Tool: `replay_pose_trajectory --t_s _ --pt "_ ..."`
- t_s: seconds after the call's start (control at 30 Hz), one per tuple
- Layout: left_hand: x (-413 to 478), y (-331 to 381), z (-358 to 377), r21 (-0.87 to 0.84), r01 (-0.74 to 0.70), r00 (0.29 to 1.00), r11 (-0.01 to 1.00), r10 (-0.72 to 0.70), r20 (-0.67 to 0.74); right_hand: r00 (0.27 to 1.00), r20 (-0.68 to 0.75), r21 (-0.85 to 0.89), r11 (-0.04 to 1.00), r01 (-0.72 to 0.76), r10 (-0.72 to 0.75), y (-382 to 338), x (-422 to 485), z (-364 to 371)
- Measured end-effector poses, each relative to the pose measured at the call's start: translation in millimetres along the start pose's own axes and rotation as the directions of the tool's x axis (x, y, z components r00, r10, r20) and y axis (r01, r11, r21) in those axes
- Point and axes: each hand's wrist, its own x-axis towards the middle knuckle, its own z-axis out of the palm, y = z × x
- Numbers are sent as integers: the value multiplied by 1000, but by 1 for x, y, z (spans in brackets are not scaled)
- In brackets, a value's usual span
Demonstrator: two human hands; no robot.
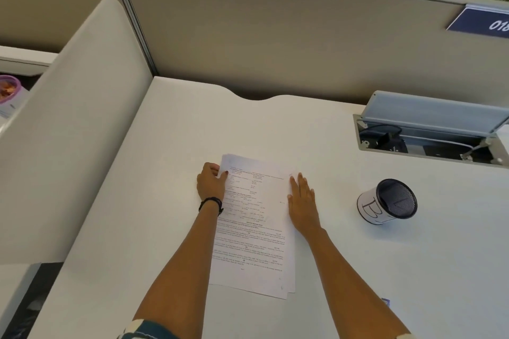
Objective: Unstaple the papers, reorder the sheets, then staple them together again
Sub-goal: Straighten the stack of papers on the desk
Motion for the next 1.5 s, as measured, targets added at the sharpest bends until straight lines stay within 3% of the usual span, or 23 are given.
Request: replay_pose_trajectory --t_s 0.2,0.3,0.4,0.6,0.73,0.87,0.97,1.07,1.13,1.23,1.4,1.5 --pt "-17 -4 -13 18 -18 999 1000 18 43 1000 12 -25 1000 -10 10 -3 -25 0" --pt "-27 0 -18 96 -35 999 995 32 34 999 15 71 996 -48 47 -9 -35 -8" --pt "-40 13 -25 111 -117 992 987 111 58 987 -111 274 958 -84 118 -24 -44 -23" --pt "-80 56 -44 57 -322 946 945 318 62 942 -322 385 922 42 91 -60 -61 -70" --pt "-117 106 -57 30 -498 866 867 499 -40 898 -428 436 894 104 104 -76 -76 -107" --pt "-162 150 -73 -84 -703 710 706 692 -126 827 -557 463 854 238 71 -64 -97 -128" --pt "-189 156 -74 -186 -780 624 597 766 -153 816 -576 451 853 262 54 -49 -114 -134" --pt "-213 134 -65 -216 -800 589 559 801 -108 809 -585 458 848 266 62 -29 -137 -132" --pt "-227 107 -55 -192 -792 598 579 799 -59 806 -587 463 847 260 74 -10 -157 -128" --pt "-249 56 -38 -171 -726 671 666 741 38 829 -536 496 854 156 160 26 -190 -114" --pt "-288 -26 -19 -144 -536 814 832 555 170 899 -353 514 856 -45 259 85 -239 -73" --pt "-306 -59 -12 -127 -431 859 893 450 243 915 -251 504 850 -154 315 109 -258 -51"
